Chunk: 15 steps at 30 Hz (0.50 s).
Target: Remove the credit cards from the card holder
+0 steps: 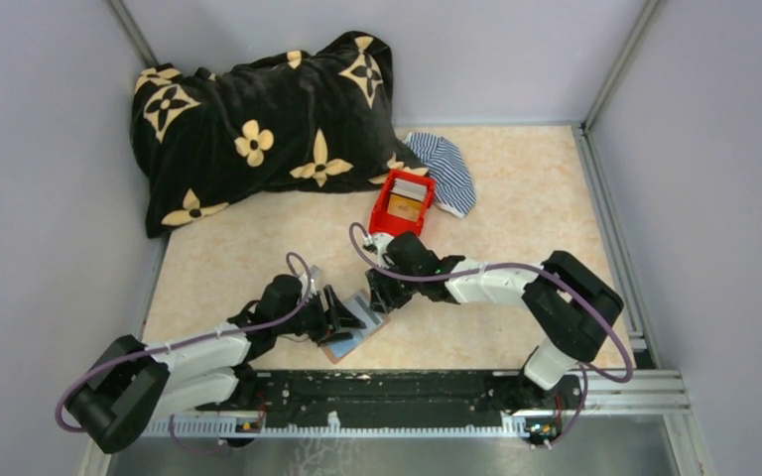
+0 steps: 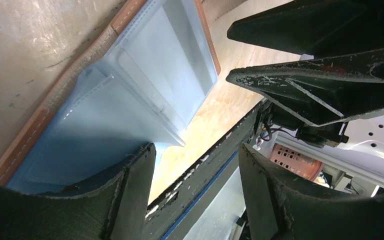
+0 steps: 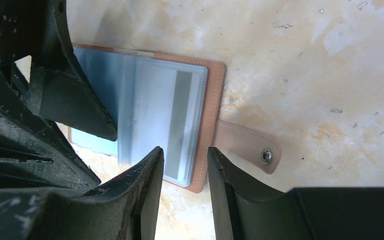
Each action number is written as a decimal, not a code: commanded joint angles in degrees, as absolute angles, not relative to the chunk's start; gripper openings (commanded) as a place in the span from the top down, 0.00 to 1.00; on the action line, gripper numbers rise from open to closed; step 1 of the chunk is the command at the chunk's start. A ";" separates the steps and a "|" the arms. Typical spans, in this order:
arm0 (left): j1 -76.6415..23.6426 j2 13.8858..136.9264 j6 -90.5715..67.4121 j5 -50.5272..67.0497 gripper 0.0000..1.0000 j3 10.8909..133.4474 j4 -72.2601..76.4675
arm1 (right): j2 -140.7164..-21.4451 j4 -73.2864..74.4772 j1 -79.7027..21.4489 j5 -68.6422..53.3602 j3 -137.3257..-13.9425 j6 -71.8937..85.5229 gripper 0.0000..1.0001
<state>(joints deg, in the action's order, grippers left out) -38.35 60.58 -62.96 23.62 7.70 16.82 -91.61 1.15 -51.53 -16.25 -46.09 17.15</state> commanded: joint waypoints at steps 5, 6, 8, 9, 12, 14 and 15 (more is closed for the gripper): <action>-37.86 59.39 -61.47 22.07 0.31 6.72 14.02 | -91.02 0.42 -50.98 -17.98 -47.06 16.21 0.61; -37.80 59.29 -61.36 21.98 0.31 6.74 13.98 | -91.46 0.32 -51.32 -18.09 -47.17 16.18 0.61; -37.79 59.24 -61.41 22.07 0.31 6.75 13.97 | -92.04 -0.22 -52.15 -17.60 -46.97 16.49 0.61; -37.79 59.17 -61.47 22.18 0.31 6.70 13.95 | -92.19 -0.72 -52.48 -17.64 -46.75 16.93 0.61; -37.79 58.94 -61.61 22.11 0.31 6.43 13.97 | -92.73 -1.70 -53.17 -18.14 -46.22 17.93 0.61; -37.79 59.02 -61.47 21.99 0.31 6.33 14.04 | -93.08 -2.17 -53.34 -18.43 -45.91 18.31 0.61; -37.79 59.22 -61.36 22.00 0.31 6.39 14.06 | -93.32 -2.22 -53.38 -18.56 -45.81 18.36 0.61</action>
<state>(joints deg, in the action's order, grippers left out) -38.11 59.40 -62.74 23.42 7.44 16.10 -92.42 1.06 -52.58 -17.34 -45.78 17.37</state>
